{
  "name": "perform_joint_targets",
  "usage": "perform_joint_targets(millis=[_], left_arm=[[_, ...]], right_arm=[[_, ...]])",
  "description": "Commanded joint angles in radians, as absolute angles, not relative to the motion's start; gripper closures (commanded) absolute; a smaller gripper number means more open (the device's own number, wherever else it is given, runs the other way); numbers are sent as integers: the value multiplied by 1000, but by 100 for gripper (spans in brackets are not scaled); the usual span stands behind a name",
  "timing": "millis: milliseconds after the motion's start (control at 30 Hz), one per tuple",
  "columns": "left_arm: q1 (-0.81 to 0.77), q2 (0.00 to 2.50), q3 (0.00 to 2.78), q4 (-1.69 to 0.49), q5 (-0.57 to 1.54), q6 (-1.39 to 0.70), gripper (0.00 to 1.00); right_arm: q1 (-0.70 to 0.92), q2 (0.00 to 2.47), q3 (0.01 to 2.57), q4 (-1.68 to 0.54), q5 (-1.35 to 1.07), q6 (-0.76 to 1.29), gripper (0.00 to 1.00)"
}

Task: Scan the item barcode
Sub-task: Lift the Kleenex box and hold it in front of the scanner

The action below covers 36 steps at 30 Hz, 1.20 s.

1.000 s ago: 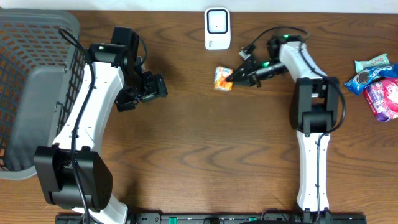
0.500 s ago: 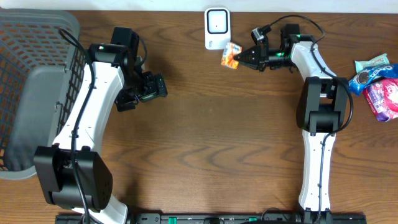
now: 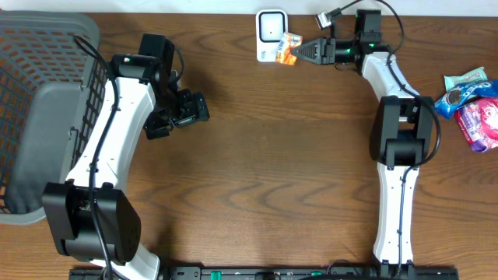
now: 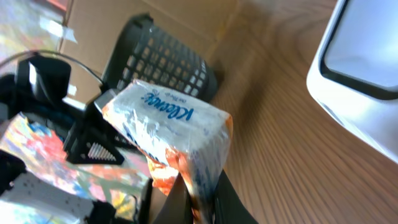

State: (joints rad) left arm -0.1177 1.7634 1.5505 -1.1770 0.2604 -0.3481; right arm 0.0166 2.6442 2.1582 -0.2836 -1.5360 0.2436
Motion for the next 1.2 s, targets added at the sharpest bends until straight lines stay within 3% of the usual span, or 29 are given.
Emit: perform_joint_targets(millis=[0,400,567,767,933,1067,1167], left_arm=[[-110,1752,1555,-1181,262,-361,2],[-110,1752,1555,-1181,262,-361,2],[-110,1752,1555,-1181,262,-361,2],[-110,1752,1555,-1181,262,-361,2],[-110,1752,1555,-1181,262,-361,2],[-110,1752,1555,-1181,262,-361,2],[-110,1752,1555,-1181,262,-361,2]], right_arm=[[63,2636,2163,-171,-1562,467,99],[97,2564,2163,-100,-1561,548,99],[104,2476,2163,-121,-1393,587,99],[141,2317,2163,-344,-927,525,99],[225,2172,2163,-583,-218,423,99],[325,2142,2163,-609,237,257,99],[396,2175,2163,-594,428,141,99]])
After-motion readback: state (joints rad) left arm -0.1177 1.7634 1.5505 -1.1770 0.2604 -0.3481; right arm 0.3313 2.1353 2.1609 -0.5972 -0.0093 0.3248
